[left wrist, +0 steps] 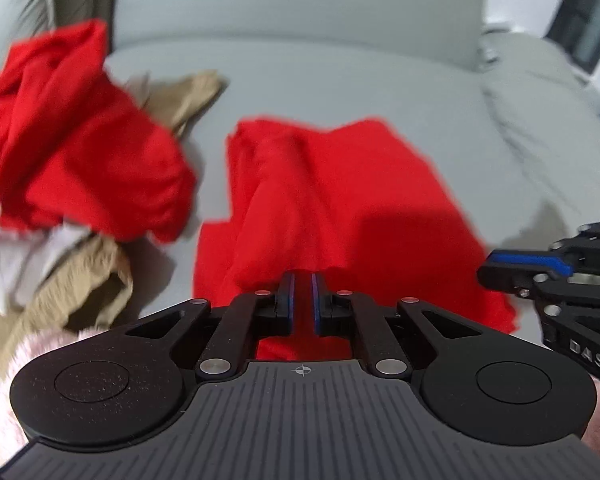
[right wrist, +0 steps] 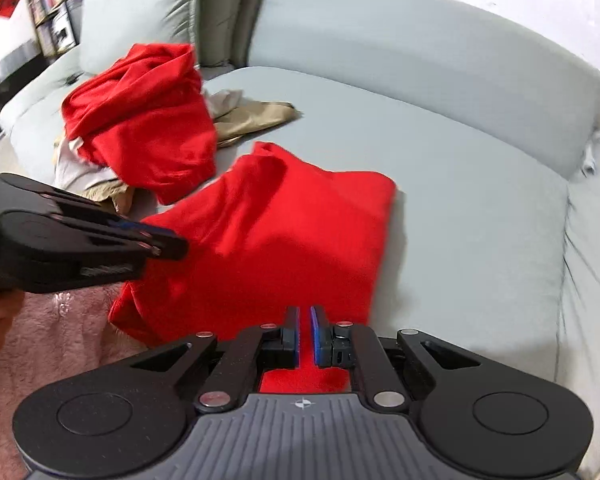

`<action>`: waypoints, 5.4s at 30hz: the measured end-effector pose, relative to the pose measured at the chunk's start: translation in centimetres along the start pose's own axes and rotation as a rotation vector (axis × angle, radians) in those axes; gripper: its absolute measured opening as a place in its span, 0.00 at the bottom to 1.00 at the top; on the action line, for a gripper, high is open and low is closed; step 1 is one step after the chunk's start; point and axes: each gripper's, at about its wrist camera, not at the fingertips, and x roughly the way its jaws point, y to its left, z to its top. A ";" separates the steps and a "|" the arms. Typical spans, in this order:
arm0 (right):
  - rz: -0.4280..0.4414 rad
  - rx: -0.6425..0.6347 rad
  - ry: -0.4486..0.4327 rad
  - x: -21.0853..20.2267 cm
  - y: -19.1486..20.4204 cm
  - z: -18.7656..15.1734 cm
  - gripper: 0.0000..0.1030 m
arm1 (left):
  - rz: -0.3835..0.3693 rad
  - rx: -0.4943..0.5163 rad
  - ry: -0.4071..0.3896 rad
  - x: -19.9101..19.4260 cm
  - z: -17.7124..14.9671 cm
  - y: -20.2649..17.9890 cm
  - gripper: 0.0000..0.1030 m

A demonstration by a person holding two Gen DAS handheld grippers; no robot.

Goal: Fold clothes

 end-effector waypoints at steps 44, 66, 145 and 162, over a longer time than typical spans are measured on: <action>0.001 0.123 -0.121 2.2 -3.8 2.3 0.27 | -0.043 -0.098 -0.238 -2.8 3.9 1.8 0.44; -0.116 0.212 -0.035 13.9 -11.2 9.1 0.11 | -0.013 -0.317 -0.213 4.3 7.3 5.8 0.21; -0.047 0.044 0.096 3.1 1.2 -1.4 0.46 | 0.195 0.052 0.119 0.0 -0.9 -2.6 0.75; -0.061 0.025 0.103 1.7 1.3 -2.8 0.51 | 0.224 0.060 0.139 0.6 -1.5 -2.6 0.81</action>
